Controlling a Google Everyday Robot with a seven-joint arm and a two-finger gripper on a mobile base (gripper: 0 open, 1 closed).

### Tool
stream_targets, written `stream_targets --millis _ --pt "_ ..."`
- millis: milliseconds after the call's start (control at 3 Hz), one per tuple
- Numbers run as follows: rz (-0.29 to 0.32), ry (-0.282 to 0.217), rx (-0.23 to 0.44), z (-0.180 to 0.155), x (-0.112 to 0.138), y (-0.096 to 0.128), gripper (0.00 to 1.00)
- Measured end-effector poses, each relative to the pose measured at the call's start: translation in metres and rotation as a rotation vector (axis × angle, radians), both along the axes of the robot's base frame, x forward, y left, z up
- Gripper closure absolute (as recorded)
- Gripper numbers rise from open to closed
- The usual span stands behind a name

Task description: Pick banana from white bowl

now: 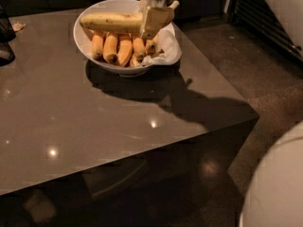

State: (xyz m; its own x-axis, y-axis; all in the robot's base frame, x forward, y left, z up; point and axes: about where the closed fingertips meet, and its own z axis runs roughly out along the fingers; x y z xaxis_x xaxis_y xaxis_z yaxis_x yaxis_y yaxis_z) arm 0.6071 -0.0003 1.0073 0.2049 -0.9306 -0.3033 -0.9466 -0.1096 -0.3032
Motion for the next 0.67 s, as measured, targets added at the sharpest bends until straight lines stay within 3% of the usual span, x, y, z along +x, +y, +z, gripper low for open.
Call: stream_targets --millis 667 --pt "0.081 0.032 0.045 -0.004 -0.057 0.023 1.00"
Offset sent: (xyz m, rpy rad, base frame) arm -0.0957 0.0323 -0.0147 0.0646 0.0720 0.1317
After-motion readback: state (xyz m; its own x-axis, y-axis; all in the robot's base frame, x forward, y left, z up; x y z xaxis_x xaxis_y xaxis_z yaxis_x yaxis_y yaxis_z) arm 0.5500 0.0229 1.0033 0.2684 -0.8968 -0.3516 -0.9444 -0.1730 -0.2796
